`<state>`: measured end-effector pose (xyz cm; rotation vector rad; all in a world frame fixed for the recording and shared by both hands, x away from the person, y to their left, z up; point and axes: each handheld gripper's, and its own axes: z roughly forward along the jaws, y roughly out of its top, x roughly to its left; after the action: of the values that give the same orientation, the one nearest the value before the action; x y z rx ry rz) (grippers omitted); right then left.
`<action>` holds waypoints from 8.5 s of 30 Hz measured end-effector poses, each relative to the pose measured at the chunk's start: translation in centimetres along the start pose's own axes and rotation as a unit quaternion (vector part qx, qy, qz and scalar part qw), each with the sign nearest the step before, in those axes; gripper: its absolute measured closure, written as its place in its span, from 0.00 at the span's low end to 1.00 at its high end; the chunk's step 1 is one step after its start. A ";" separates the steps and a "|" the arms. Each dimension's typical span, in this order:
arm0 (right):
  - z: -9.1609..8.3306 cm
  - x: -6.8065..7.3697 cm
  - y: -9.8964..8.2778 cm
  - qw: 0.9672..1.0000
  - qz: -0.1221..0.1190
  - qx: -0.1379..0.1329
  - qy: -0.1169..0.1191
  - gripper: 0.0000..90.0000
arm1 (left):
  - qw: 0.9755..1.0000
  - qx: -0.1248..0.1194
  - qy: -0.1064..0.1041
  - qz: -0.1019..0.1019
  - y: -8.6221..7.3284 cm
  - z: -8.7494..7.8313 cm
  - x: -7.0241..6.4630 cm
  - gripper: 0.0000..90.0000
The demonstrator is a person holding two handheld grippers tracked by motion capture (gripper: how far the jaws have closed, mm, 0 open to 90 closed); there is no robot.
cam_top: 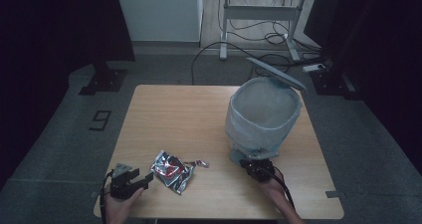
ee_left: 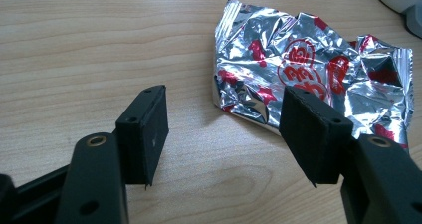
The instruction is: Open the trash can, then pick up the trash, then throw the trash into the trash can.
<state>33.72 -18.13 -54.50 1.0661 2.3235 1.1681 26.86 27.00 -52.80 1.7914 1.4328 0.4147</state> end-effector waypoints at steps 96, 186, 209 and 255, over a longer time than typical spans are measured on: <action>0.0 0.1 0.0 1.000 -0.003 -0.001 -0.002 1.00 | 0.998 -0.043 -0.029 0.043 2.9 0.9 -1.2 1.00; 0.0 -0.3 0.0 1.000 0.000 -0.001 0.010 1.00 | 0.981 -0.109 -0.101 0.127 18.6 -3.2 -10.3 1.00; 0.0 -0.2 0.0 1.000 -0.001 -0.001 0.008 1.00 | 0.977 -0.114 -0.106 0.144 20.8 -3.5 -12.0 1.00; 0.1 -0.3 0.0 1.000 0.002 -0.003 0.009 1.00 | 0.971 -0.123 -0.122 0.164 24.4 -3.3 -15.1 1.00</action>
<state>33.96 -18.30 -54.57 1.0633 2.3307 1.1907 36.31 12.96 -29.32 1.8047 0.8763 0.4983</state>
